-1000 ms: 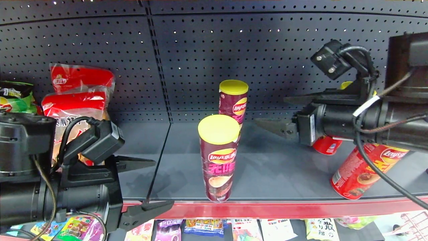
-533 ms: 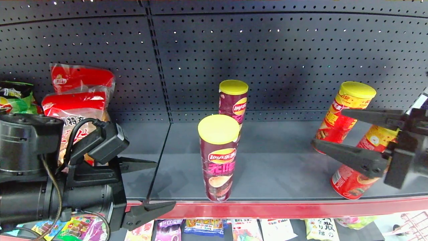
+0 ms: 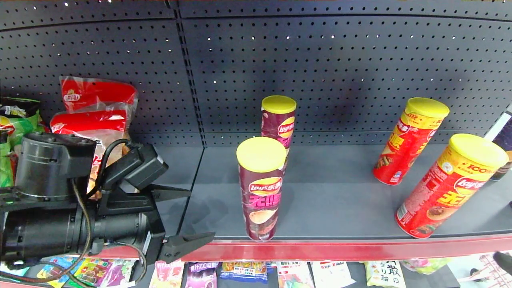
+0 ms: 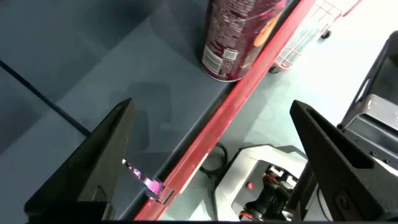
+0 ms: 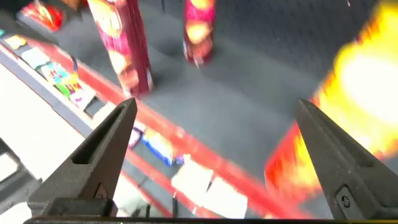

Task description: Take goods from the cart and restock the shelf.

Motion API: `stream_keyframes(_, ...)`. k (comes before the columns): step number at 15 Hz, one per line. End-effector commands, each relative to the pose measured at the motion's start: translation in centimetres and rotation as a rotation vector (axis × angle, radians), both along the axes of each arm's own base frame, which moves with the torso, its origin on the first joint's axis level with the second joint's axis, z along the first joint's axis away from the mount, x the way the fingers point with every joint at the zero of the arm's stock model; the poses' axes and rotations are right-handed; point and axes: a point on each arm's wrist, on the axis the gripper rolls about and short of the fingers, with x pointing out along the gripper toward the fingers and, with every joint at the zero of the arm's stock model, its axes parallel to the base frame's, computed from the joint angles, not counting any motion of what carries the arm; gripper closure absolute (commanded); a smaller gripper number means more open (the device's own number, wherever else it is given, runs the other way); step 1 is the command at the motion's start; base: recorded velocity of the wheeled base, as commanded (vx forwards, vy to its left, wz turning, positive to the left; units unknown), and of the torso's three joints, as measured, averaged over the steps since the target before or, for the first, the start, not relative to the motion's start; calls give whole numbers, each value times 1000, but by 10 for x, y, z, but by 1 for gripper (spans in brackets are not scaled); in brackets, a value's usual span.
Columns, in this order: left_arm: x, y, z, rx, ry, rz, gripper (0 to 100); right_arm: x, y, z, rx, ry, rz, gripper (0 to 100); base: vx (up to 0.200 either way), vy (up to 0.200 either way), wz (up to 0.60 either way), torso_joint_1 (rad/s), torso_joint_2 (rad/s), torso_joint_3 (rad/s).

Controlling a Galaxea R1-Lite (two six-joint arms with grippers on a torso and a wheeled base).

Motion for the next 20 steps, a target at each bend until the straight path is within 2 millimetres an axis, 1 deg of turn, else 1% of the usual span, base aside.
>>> stream_keyframes(1,11,-6,-5,13,23,-2,0,-41,-25,-17,64,-42,-183,0,0,0,0,0,0,0)
stream_keyframes(2,13,-7,-5,14,24,-1,0,-45,-27,-23,60,-38,-238,0,0,0,0,0,0,0)
stream_keyframes(4,21,-13,-7,27,29,3,0,-63,-30,-52,53,-36,-358,0,0,0,0,0,0,0)
stream_keyframes(6,24,-17,-8,36,29,3,0,-69,-31,-67,61,-44,-377,0,0,0,0,0,0,0)
stream_keyframes(7,27,-20,-9,38,31,-3,0,-70,-31,-78,89,-36,-383,0,0,0,0,0,0,0)
stream_keyframes(9,29,-23,-10,42,38,-10,0,-67,-31,-98,91,-28,-392,0,0,0,0,0,0,0)
stream_keyframes(10,31,-25,-11,44,40,-9,0,-65,-30,-100,96,-38,-400,0,0,0,0,0,0,0)
stream_keyframes(12,36,-27,-12,47,44,-7,0,-47,-28,-133,82,-112,-485,0,0,0,0,0,0,0)
stream_keyframes(13,37,-28,-13,50,46,-8,0,-47,-28,-131,80,-140,-497,0,0,0,0,0,0,0)
stream_keyframes(15,40,-30,-14,53,46,-5,0,-47,-28,-133,65,-115,-501,0,0,0,0,0,0,0)
stream_keyframes(17,50,-36,-17,65,50,7,0,-47,-28,-133,65,-113,-501,0,0,0,0,0,0,0)
stream_keyframes(20,60,-41,-17,66,44,12,0,-47,-28,-133,65,-113,-502,0,0,0,0,0,0,0)
